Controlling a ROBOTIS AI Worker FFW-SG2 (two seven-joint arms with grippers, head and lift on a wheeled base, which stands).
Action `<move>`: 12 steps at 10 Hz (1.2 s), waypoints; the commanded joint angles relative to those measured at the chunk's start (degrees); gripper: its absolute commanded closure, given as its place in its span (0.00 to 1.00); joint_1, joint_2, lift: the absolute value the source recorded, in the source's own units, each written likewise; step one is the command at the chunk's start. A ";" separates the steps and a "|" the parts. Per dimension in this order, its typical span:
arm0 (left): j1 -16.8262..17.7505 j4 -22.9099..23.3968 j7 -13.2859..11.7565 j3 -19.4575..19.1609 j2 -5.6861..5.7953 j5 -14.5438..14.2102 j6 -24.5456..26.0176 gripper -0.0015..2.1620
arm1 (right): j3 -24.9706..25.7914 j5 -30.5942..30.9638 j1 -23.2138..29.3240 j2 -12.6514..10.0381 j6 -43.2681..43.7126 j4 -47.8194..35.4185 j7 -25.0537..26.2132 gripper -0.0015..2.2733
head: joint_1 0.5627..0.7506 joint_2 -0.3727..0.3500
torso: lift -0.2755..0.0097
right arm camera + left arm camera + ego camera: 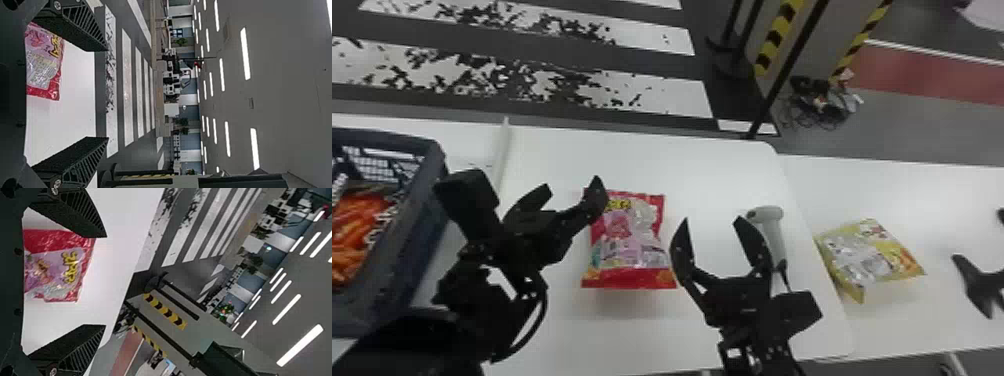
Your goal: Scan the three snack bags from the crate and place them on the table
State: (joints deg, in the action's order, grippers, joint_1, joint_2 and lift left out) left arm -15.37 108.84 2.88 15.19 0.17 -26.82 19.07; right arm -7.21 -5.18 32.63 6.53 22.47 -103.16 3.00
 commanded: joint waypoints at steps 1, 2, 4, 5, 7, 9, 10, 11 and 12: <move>-2.47 2.43 0.99 -0.07 0.80 8.36 -5.39 0.04 | -0.08 0.00 -0.20 0.06 -0.28 -0.11 -0.01 0.04 | 0.70 0.23 | 0.75; -3.53 3.83 1.08 -0.86 1.94 10.82 -6.45 0.04 | -0.26 0.00 -0.29 0.06 -0.64 -0.37 -0.01 0.04 | 0.70 0.27 | 0.75; -6.17 6.65 -0.07 -3.67 4.23 15.04 -7.68 0.04 | -0.35 0.00 -0.55 0.32 -2.39 -0.90 -0.27 0.12 | 0.70 0.33 | 0.75; -7.48 7.79 -1.74 -5.43 5.11 17.15 -8.03 0.04 | -0.26 0.00 -0.73 0.41 -2.74 -0.99 -0.98 0.19 | 0.70 0.36 | 0.75; -9.51 8.67 -5.87 -10.18 5.72 19.08 -8.21 0.04 | -0.35 0.26 -1.08 0.58 -3.10 -0.99 -2.56 0.46 | 0.70 0.44 | 0.75; -11.35 8.76 -9.56 -14.13 6.34 19.43 -8.21 0.04 | -0.61 0.79 -1.78 0.58 -6.79 -1.34 -3.35 0.80 | 0.70 0.49 | 0.75; -12.23 8.67 -10.08 -15.45 6.43 19.96 -8.38 0.04 | -1.05 1.41 -2.66 0.58 -10.30 -1.52 -3.61 0.93 | 0.70 0.53 | 0.75; -12.85 8.67 -10.35 -16.33 6.43 20.14 -8.73 0.04 | -1.31 1.49 -3.63 0.50 -13.99 -1.60 -5.20 0.96 | 0.70 0.57 | 0.75; -13.46 8.49 -10.88 -16.86 6.43 20.14 -8.73 0.04 | -1.84 1.58 -4.86 0.50 -17.69 -1.60 -6.87 0.96 | 0.70 0.61 | 0.75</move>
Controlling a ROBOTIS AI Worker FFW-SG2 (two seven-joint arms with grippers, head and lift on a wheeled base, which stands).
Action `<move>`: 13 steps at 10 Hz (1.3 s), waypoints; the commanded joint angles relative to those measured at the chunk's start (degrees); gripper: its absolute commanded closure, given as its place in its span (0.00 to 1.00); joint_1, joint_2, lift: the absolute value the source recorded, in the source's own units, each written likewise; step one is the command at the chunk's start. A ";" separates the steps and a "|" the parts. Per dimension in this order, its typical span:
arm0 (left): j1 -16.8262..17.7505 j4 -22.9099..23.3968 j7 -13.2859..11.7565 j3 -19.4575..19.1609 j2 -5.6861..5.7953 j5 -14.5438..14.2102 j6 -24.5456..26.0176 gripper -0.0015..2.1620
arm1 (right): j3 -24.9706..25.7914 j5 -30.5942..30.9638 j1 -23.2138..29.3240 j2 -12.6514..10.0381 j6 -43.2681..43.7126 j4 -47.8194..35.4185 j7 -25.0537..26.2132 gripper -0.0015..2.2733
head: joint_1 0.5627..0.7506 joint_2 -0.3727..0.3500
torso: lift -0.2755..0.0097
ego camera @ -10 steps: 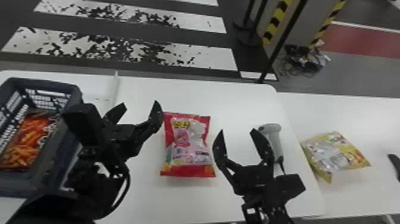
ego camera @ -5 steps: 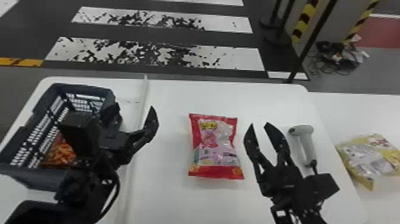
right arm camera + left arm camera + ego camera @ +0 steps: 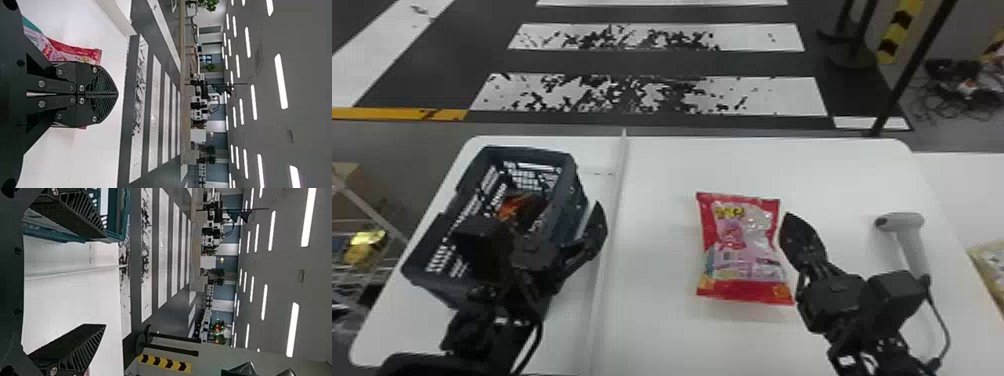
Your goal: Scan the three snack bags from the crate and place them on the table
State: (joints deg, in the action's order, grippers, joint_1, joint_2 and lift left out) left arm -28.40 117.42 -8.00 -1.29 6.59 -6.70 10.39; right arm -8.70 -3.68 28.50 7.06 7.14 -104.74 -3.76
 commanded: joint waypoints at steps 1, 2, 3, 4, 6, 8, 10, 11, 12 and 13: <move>-0.78 -0.35 -0.44 -0.55 0.00 0.02 -0.05 0.04 | -0.79 0.69 -2.48 -0.03 -6.58 0.50 -1.51 0.97 | 0.70 0.64 | 0.75; -0.86 -0.52 -0.88 -0.55 0.00 0.02 -0.23 0.04 | -1.58 1.75 -4.59 -0.03 -9.04 1.91 -2.56 0.96 | 0.70 0.66 | 0.75; -0.86 -0.79 -0.97 -0.46 0.00 0.02 -0.23 0.04 | -2.11 2.36 -6.61 0.06 -11.32 2.96 -3.35 0.96 | 0.70 0.68 | 0.75; -0.86 -0.96 -1.14 -0.38 0.00 -0.07 -0.41 0.04 | -2.55 2.89 -8.90 0.06 -14.14 4.46 -4.06 0.96 | 0.70 0.69 | 0.75; -0.78 -1.67 -1.49 -0.11 0.27 -0.50 -0.76 0.04 | -3.78 3.68 -13.29 0.06 -19.59 8.15 -5.46 0.96 | 0.70 0.70 | 0.75; -0.07 -2.55 -1.49 0.41 0.97 -0.86 -0.76 0.04 | -5.27 5.79 -15.84 0.24 -24.33 10.43 -5.99 0.96 | 0.70 0.70 | 0.75; 0.28 -3.16 -1.49 0.85 1.50 -1.38 -0.93 0.04 | -6.85 7.02 -17.78 0.24 -25.56 13.77 -5.99 0.96 | 0.70 0.71 | 0.75; 0.63 -3.69 -1.58 1.03 1.58 -1.65 -0.93 0.04 | -7.47 7.37 -17.95 0.24 -25.56 15.09 -5.99 0.96 | 0.70 0.71 | 0.75; 0.72 -4.13 -1.49 1.03 1.67 -1.91 -0.93 0.04 | -8.35 7.90 -18.13 0.24 -25.03 16.76 -5.99 0.96 | 0.70 0.71 | 0.75; 0.98 -4.48 -1.58 1.29 1.67 -1.91 -1.11 0.04 | -8.70 8.16 -18.30 0.15 -24.68 17.91 -5.99 0.96 | 0.70 0.72 | 0.75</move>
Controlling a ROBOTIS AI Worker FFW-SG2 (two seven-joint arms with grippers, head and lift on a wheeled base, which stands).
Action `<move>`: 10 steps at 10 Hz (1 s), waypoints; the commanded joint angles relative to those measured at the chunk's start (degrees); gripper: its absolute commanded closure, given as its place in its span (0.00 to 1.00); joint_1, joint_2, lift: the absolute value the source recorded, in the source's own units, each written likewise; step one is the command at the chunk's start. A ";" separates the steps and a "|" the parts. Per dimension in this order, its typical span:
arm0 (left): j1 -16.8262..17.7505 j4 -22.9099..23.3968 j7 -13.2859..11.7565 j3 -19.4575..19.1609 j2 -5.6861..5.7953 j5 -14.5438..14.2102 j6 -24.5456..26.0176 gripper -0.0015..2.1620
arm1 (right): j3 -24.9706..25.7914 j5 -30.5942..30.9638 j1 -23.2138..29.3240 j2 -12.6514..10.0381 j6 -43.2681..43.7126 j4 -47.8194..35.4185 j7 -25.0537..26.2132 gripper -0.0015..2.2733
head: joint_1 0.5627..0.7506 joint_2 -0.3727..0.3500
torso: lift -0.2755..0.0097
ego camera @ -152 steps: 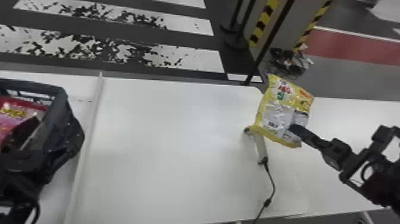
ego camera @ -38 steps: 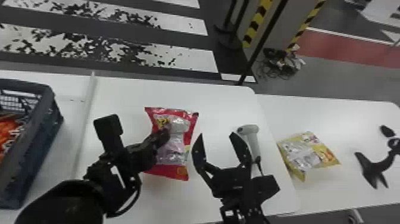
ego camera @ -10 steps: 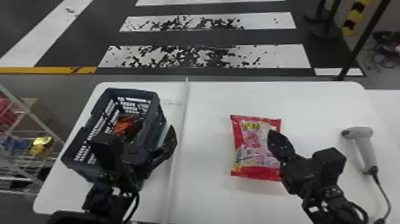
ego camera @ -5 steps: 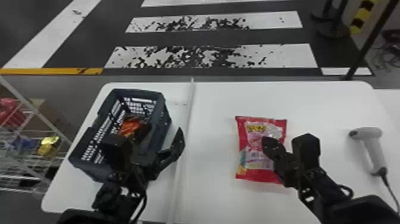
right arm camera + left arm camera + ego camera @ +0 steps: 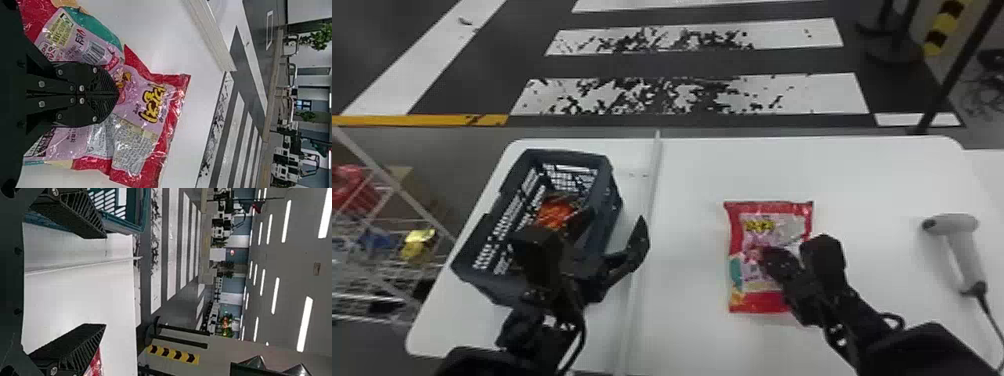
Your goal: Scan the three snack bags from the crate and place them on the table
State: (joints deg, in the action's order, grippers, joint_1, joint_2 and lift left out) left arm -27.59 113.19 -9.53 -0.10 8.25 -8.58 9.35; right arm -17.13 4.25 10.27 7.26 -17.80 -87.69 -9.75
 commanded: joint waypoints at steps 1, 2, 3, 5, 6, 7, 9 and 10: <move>0.25 -0.34 -0.05 0.27 0.01 -0.03 -0.08 0.04 | -0.28 0.76 0.01 0.04 0.26 0.59 -0.01 0.96 | 0.70 0.73 | 0.75; 0.25 -0.34 -0.05 0.27 0.01 -0.12 -0.08 0.04 | 0.51 0.76 0.80 0.12 0.08 -2.40 -0.01 0.96 | 0.70 0.72 | 0.75; 0.25 -0.34 -0.05 0.27 0.10 -0.12 -0.08 0.04 | 1.22 0.76 1.77 0.39 -0.97 -7.15 -0.01 0.96 | 0.70 0.72 | 0.75; 0.16 -0.25 -0.05 0.27 0.10 -0.21 -0.43 0.04 | 1.57 0.58 1.68 0.39 -1.85 -13.12 -0.01 0.96 | 0.70 0.71 | 0.75; 0.16 -0.25 -0.05 0.27 0.10 -0.30 -0.43 0.04 | 1.31 0.41 0.36 0.39 -2.56 -13.12 -0.01 0.96 | 0.70 0.71 | 0.75; 0.16 -0.25 -0.14 0.27 0.19 -0.47 -0.60 0.04 | 0.95 0.14 -1.05 0.30 -2.73 -11.81 -0.01 0.96 | 0.70 0.72 | 0.75; 0.16 -0.25 -0.23 0.27 0.19 -0.47 -0.78 0.04 | -0.63 -0.21 -4.82 0.30 -1.50 -6.27 -0.36 0.96 | 0.70 0.72 | 0.75; 0.16 -0.17 -0.23 0.27 0.19 -0.47 -0.96 0.04 | -1.51 -0.21 -7.02 0.12 -1.15 -2.93 -0.89 0.96 | 0.70 0.72 | 0.75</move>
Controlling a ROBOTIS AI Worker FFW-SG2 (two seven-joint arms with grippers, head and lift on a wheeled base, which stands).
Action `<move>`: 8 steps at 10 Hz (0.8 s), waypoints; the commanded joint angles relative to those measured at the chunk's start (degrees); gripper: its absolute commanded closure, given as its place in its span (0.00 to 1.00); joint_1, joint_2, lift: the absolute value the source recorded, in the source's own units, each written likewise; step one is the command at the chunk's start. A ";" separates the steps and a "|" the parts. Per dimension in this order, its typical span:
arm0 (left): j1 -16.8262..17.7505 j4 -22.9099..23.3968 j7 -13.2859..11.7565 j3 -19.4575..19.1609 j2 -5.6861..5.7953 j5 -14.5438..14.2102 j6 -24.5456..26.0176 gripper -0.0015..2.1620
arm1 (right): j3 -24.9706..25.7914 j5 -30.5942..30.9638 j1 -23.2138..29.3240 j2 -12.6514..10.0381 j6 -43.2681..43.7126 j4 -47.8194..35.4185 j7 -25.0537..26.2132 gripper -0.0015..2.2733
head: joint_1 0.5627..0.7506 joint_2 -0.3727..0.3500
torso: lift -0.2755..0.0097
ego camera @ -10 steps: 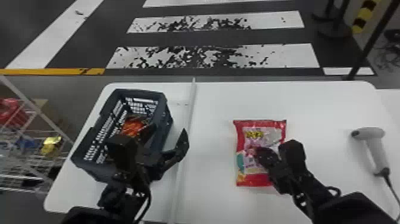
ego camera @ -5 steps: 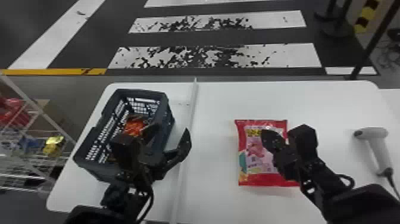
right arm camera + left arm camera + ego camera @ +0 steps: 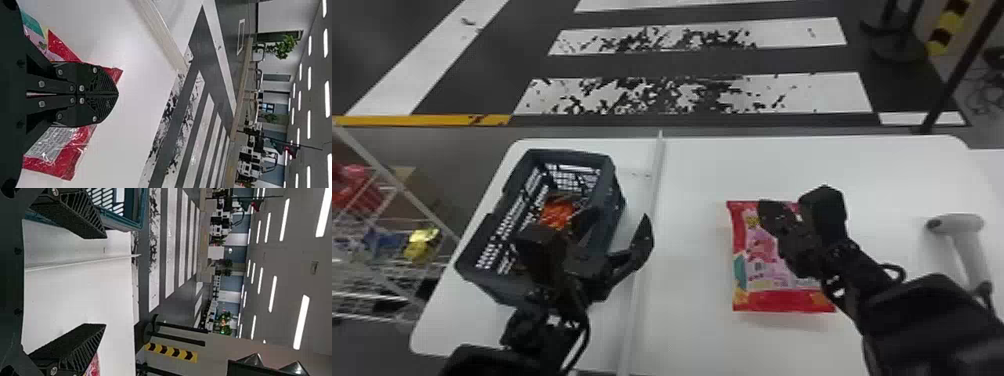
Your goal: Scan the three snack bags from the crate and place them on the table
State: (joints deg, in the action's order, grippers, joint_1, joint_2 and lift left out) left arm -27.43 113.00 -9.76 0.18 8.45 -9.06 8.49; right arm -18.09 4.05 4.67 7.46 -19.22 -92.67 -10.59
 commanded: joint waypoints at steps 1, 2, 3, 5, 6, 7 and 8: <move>-0.17 0.12 0.00 -0.09 -0.01 0.01 -0.26 0.04 | -1.42 -0.36 -3.61 -0.25 0.44 5.66 -0.39 0.96 | 0.70 0.73 | 0.75; -0.17 0.03 0.00 -0.09 0.08 0.01 -0.26 0.04 | -2.65 -0.89 -5.81 -0.34 0.62 9.17 -0.74 0.96 | 0.70 0.74 | 0.75; -0.17 0.12 0.00 0.00 0.08 0.01 -0.26 0.04 | -3.88 -0.89 -7.92 -0.61 0.80 12.60 -0.74 0.96 | 0.70 0.75 | 0.75; -0.17 0.03 0.00 -0.09 0.16 0.01 -0.26 0.04 | -5.55 -0.80 -11.52 -1.13 2.20 19.81 -1.01 0.96 | 0.70 0.76 | 0.75; -0.17 0.03 0.00 0.00 0.16 -0.08 -0.26 0.04 | -5.81 -0.54 -12.75 -1.66 3.78 22.97 -1.01 0.96 | 0.70 0.76 | 0.75; -0.17 0.03 0.00 0.00 0.16 -0.08 -0.26 0.04 | -5.81 -0.36 -13.37 -1.92 4.49 24.73 -1.62 0.96 | 0.70 0.76 | 0.75; -0.17 -0.06 0.00 0.18 0.25 -0.08 -0.26 0.04 | -5.81 -0.27 -13.72 -2.01 4.84 26.05 -1.80 0.96 | 0.70 0.76 | 0.75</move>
State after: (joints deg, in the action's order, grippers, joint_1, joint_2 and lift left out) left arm -27.60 112.99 -9.76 0.29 8.62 -9.10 8.22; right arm -23.90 3.73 -8.79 5.52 -14.61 -67.60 -12.37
